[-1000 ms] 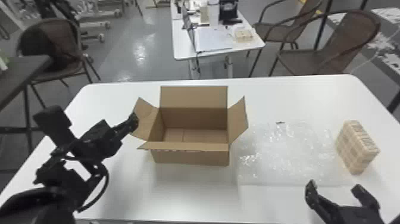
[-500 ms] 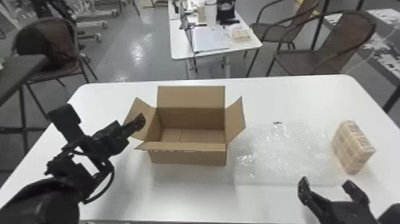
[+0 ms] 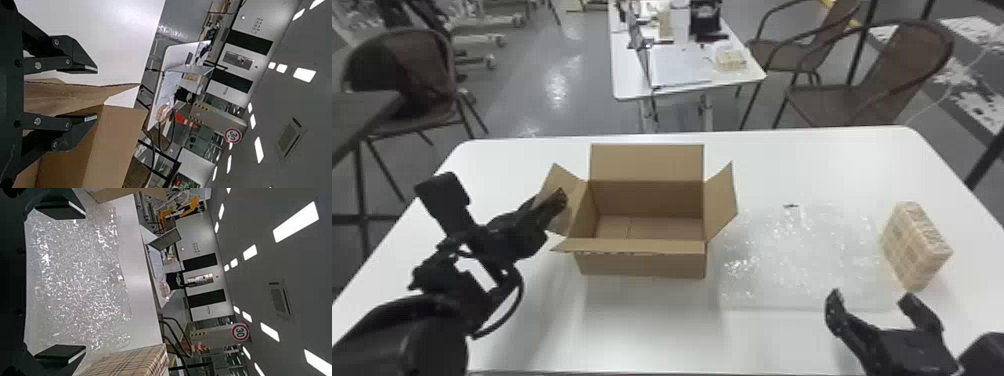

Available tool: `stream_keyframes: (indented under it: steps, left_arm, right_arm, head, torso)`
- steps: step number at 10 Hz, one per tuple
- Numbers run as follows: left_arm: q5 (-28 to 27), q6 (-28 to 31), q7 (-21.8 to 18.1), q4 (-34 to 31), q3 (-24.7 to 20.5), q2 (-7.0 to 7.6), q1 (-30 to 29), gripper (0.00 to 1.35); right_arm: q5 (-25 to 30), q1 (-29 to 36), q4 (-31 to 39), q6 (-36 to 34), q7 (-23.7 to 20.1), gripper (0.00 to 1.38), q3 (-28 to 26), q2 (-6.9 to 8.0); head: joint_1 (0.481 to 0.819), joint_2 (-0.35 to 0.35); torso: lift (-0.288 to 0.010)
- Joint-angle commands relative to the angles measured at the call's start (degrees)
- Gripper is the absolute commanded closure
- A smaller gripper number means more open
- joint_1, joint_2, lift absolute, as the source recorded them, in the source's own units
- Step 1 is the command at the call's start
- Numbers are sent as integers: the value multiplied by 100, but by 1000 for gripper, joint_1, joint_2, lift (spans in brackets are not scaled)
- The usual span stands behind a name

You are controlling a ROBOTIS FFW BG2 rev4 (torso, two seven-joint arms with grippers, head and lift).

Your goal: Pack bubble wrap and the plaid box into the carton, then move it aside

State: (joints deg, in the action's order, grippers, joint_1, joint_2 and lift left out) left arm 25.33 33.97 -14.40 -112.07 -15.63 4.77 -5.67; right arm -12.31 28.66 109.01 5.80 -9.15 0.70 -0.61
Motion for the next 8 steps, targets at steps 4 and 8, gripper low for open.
stream_keyframes:
  steps: [4, 8]
  left_arm:
    - [-81, -172, -81, 1, 25, -38, -39, 1205]
    - [-20, -198, -160, 45, 78, -46, -22, 1205]
  right_arm:
    - [-184, -123, 323, -299, 9, 98, 97, 8]
    - [-518, -1073, 727, -2285, 976, 98, 448, 26]
  head:
    - [695, 104]
    - [695, 116]
  torso:
    - [-166]
    - [-166]
